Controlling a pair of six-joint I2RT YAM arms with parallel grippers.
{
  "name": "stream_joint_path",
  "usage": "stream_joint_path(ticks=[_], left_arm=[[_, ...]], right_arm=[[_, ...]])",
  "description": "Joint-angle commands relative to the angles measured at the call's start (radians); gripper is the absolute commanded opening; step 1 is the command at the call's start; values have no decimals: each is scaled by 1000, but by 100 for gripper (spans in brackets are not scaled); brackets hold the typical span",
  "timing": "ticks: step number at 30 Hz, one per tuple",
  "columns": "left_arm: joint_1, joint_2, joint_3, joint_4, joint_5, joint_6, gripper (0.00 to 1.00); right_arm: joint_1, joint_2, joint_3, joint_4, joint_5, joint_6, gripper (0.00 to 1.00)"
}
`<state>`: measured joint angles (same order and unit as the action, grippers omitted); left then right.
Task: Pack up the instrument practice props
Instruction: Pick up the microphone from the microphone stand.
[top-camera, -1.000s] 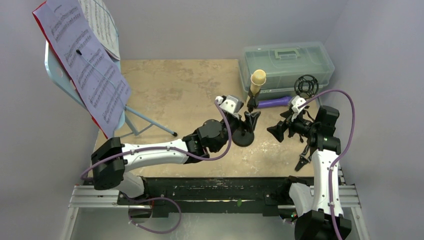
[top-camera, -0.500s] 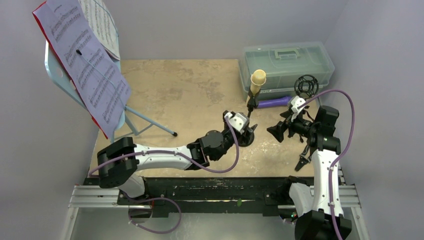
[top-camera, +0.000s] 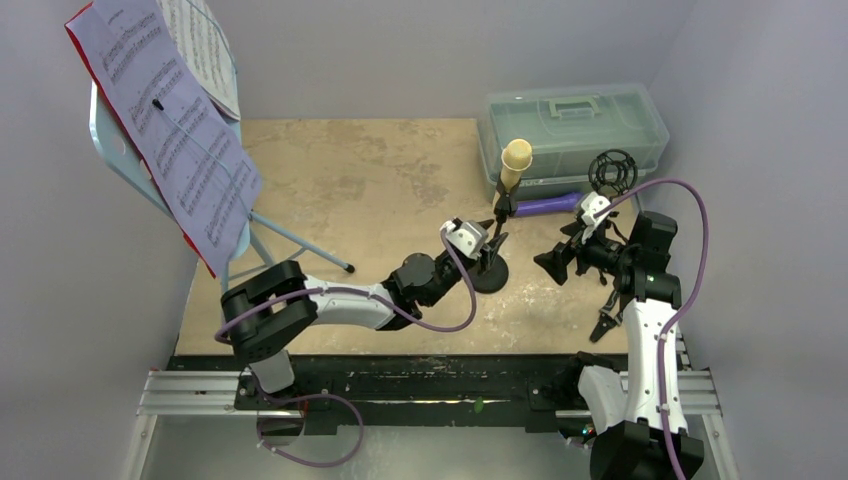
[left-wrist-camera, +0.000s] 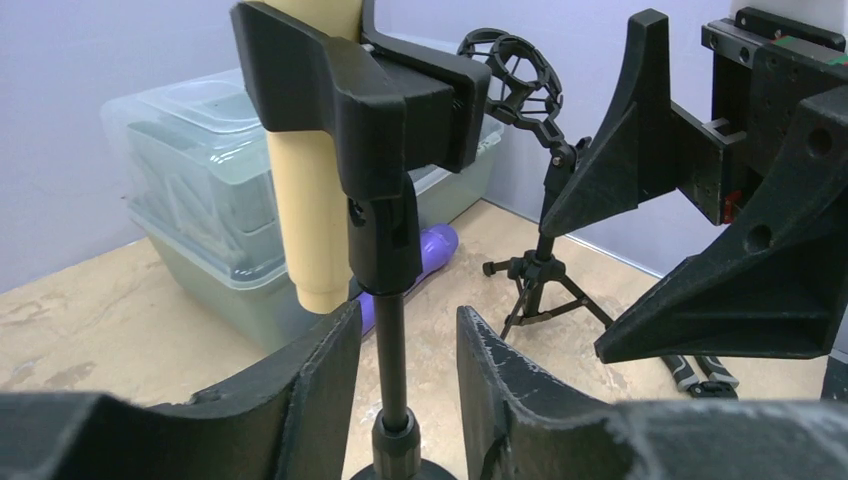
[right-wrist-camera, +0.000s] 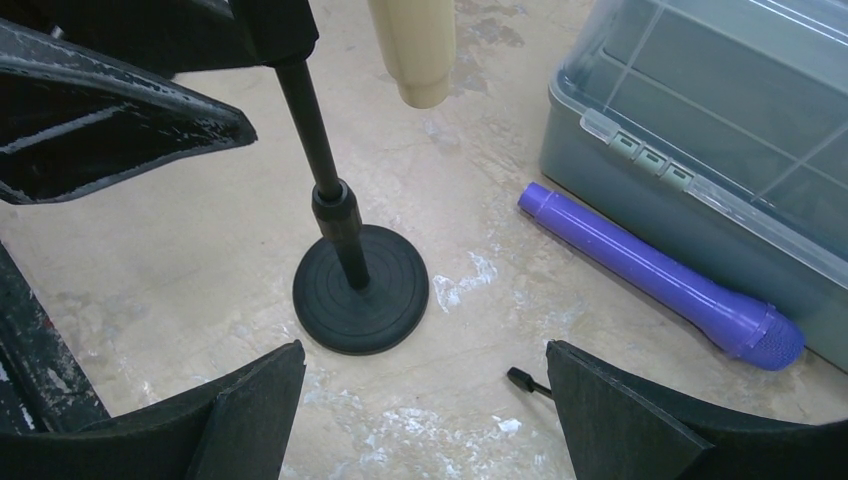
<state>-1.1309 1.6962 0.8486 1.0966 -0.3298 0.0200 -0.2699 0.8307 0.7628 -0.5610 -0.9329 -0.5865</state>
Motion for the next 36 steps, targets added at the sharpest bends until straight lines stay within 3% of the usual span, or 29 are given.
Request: stream_joint_path(ticks=[1, 4, 8, 24, 36], left_arm=[[5, 46, 19, 149, 47, -8, 36], [5, 68, 37, 150, 55, -4, 26], [6, 90, 49, 142, 60, 7, 24], [8, 149, 79, 137, -76, 20, 25], [6, 165, 92, 143, -42, 29, 23]], right_arm=[[5, -11, 1, 3, 2, -15, 94], [5, -10, 1, 2, 2, -16, 94], [5, -12, 1, 2, 2, -17, 94], [6, -12, 2, 0, 3, -18, 94], [6, -7, 3, 0, 6, -19, 94]])
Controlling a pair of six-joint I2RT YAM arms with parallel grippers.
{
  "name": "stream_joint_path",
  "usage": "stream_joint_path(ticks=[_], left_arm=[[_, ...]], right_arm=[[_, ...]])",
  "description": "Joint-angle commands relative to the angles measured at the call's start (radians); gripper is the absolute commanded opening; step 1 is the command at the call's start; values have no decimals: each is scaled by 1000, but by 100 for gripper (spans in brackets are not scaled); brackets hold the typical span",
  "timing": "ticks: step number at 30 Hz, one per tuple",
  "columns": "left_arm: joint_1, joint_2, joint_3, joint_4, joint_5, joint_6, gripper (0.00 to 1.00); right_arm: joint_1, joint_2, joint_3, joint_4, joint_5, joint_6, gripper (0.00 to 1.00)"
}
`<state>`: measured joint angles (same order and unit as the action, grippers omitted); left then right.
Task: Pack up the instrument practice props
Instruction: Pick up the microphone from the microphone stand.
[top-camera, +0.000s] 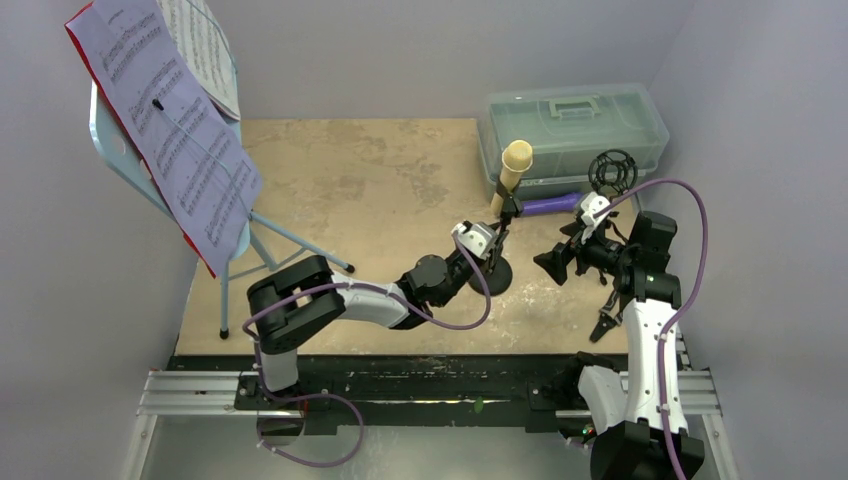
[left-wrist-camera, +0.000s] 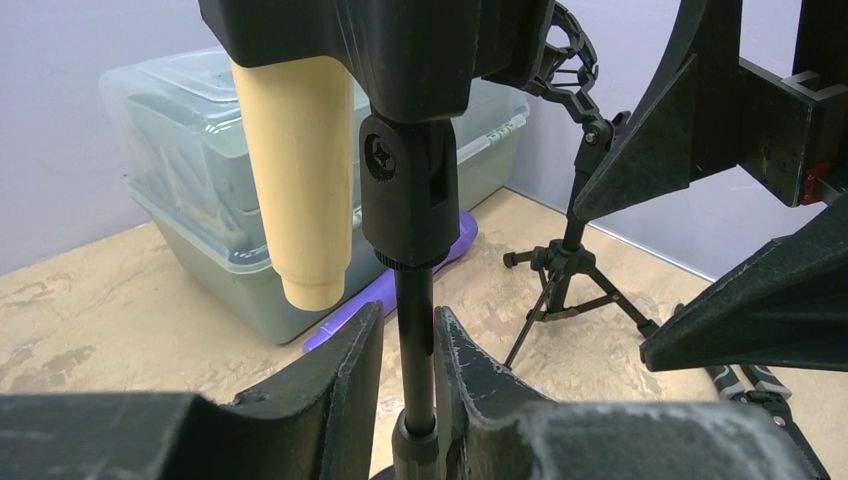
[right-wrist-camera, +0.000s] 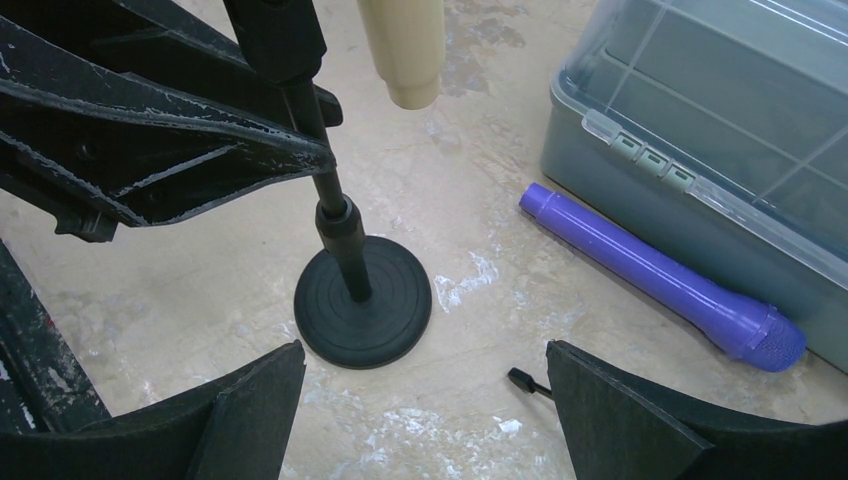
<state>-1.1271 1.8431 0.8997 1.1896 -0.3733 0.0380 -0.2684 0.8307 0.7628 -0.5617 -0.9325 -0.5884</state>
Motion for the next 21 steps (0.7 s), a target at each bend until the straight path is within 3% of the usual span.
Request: stream_joint_path(ticks=[1, 8, 12, 14, 18, 21], left_arm=[[3, 21, 44, 50, 5, 16, 23], [3, 33, 67, 48, 15, 38, 21], [3, 28, 66, 40, 36, 55, 0], [3, 17, 58, 38, 59, 72, 0], [18, -31, 31, 27, 168, 89, 0], [72, -72, 15, 15, 324, 1, 0]], right_arm=[[5, -7, 3, 1, 6, -19, 94], [5, -8, 2, 0, 8, -19, 94], [6, -9, 3, -1, 7, -20, 95], [7, -9, 3, 0, 8, -19, 95], [7, -10, 3, -2, 8, -21, 95], [7, -11, 2, -3, 8, -23, 95]])
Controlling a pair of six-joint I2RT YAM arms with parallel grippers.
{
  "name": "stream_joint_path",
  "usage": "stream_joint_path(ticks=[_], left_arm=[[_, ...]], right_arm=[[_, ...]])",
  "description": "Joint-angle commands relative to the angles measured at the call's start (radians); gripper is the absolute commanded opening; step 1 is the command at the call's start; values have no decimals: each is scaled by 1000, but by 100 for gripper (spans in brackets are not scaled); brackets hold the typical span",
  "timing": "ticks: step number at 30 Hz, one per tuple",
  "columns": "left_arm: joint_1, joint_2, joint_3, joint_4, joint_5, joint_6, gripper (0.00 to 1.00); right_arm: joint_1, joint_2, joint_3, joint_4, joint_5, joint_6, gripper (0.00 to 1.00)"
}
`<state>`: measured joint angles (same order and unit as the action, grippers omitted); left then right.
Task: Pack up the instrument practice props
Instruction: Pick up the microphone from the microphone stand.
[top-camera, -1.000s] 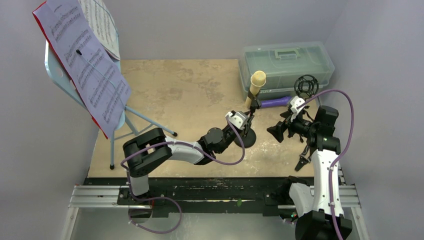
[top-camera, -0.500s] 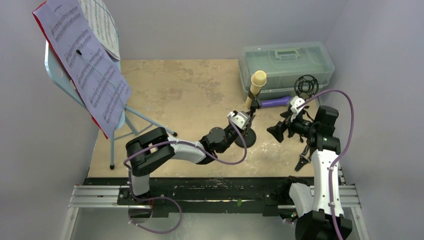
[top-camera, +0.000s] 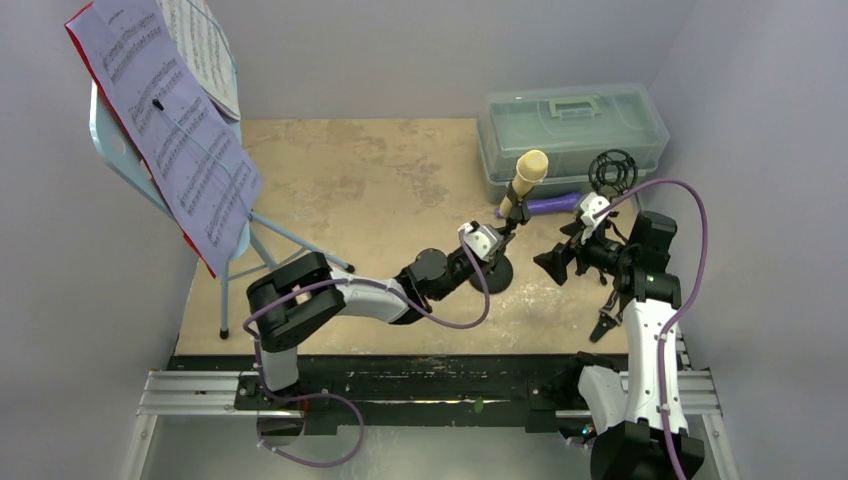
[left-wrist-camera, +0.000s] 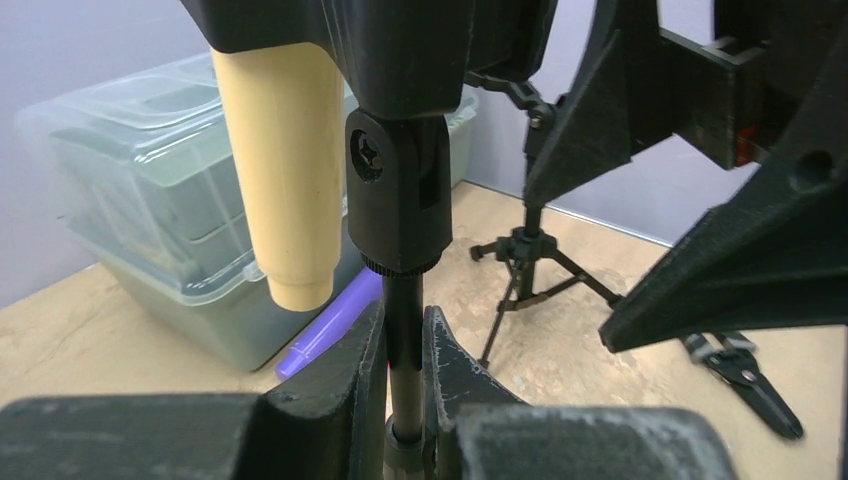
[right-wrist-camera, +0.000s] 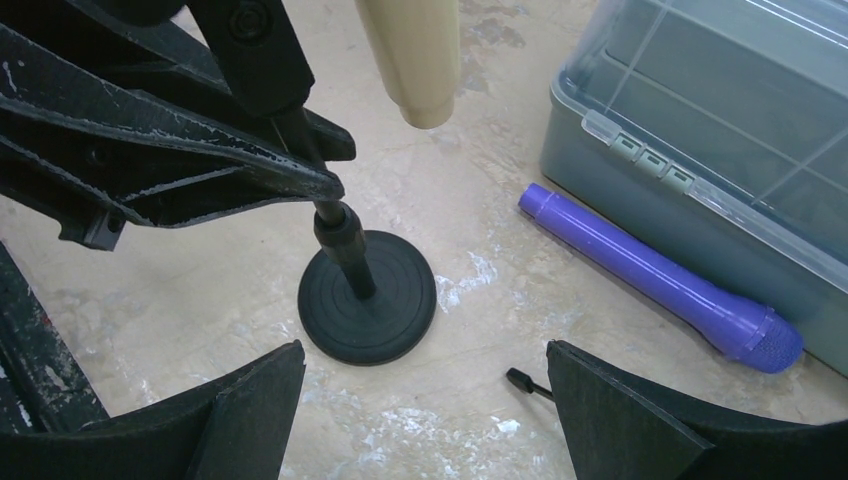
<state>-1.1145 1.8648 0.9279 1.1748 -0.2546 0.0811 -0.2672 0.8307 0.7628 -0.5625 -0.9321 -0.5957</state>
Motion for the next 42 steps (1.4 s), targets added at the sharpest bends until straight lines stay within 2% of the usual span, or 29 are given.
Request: stream_joint_path(ticks=[1, 5, 12, 17, 22, 30, 35, 42], left_arm=[[82, -101, -17, 37, 263, -87, 0], [162, -101, -19, 91, 487, -206, 0], [273, -35, 79, 101, 837, -382, 0], [294, 17, 129, 166, 1004, -475, 0], [293, 73, 131, 248, 1057, -483, 0], [295, 87, 79, 191, 1021, -363, 0], [294, 36, 19, 124, 968, -296, 31], [295, -47, -69, 33, 873, -270, 53]], right_arm=[[6, -11, 1, -3, 6, -15, 94], [7, -12, 3, -5, 6, -18, 95], [7, -13, 3, -8, 1, -23, 95], [8, -10, 4, -10, 1, -24, 95], [9, -9, 3, -11, 1, -27, 95], [10, -9, 4, -13, 0, -31, 95], [11, -11, 6, -24, -6, -43, 95], [11, -20, 11, -49, -22, -69, 95]])
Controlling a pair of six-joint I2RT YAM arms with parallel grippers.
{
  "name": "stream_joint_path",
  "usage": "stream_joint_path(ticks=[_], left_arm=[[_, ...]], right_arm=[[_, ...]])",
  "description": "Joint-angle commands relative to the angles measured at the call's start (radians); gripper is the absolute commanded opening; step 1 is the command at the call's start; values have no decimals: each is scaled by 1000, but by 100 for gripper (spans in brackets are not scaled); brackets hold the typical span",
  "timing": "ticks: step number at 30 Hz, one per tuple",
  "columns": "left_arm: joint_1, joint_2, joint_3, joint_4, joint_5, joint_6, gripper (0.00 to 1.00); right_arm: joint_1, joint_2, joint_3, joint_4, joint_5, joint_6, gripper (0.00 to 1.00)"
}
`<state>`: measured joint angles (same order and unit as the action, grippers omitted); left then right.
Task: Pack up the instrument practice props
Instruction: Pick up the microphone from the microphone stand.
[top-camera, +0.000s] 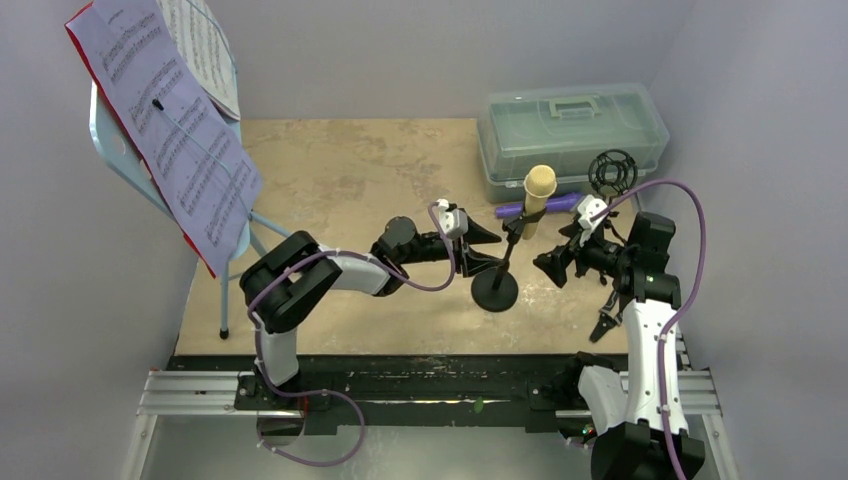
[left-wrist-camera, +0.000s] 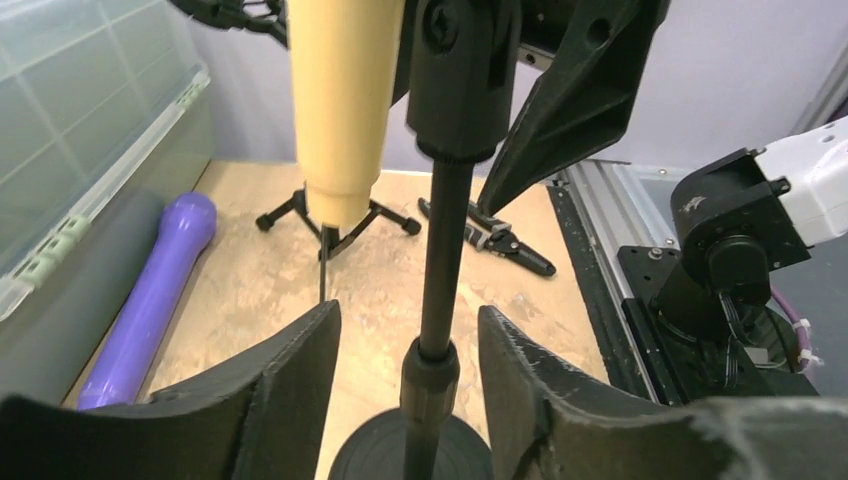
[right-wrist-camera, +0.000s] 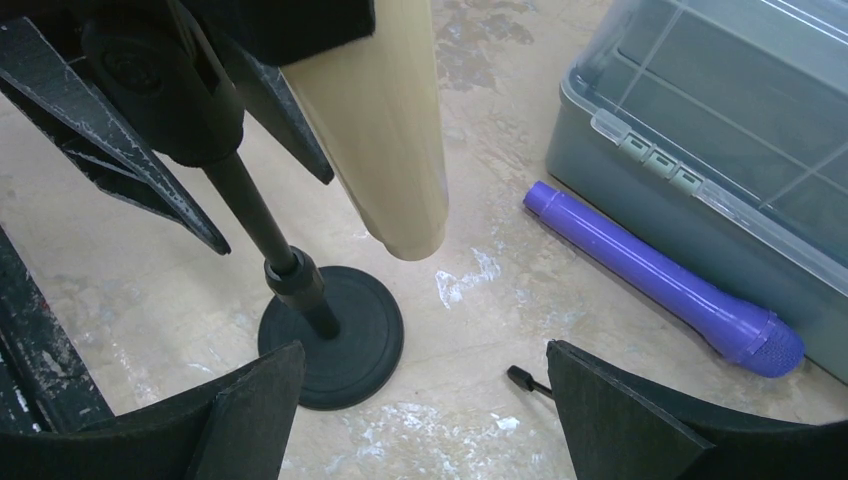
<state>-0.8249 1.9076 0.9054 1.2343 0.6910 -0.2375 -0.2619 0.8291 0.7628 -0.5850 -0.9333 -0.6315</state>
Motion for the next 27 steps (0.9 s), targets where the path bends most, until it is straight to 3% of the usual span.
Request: stream_joint_path(ticks=[1, 11, 17, 21, 27], left_arm=[[6, -105, -61, -44, -95, 50, 55], [-2, -303, -175, -314, -223, 53, 64], [-104, -414, -229, -435, -374, 194, 68], [-188, -456, -255, -436, -519, 313, 73], [-205, -522, -297, -336, -601, 296, 76]], right_arm=[[6, -21, 13, -35, -24, -41, 95], [5, -50, 114, -261, -201, -304, 99], [4, -28, 296, -370, -181, -372, 99], [5, 24, 436, -492, -249, -491, 99], [6, 124, 571, -512, -393, -513, 99]])
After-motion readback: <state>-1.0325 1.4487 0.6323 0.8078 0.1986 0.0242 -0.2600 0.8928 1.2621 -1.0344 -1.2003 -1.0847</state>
